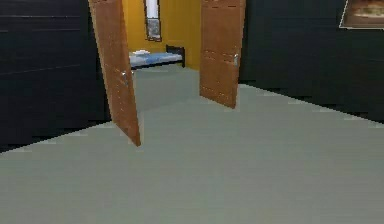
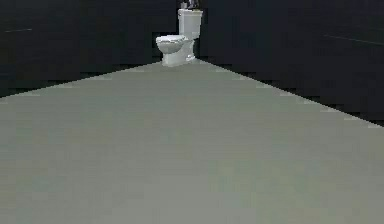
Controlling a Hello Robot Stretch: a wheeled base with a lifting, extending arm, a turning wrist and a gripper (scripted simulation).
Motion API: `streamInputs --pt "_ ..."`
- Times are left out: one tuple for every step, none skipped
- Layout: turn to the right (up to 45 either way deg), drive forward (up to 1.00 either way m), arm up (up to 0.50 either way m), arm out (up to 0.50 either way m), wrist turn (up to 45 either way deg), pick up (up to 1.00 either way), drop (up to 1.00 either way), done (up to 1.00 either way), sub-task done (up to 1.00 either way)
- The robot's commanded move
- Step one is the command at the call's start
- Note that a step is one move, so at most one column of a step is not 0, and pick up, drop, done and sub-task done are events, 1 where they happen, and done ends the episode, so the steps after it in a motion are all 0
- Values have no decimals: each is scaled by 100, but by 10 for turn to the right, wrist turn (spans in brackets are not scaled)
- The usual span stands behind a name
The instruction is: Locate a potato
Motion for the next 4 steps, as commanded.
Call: streamInputs --pt "0 100 0 0 0 0 0 0 0" --pt "0 90 0 0 0 0 0 0 0" --pt "-180 0 0 0 0 0 0 0 0" --pt "0 45 0 0 0 0 0 0 0"
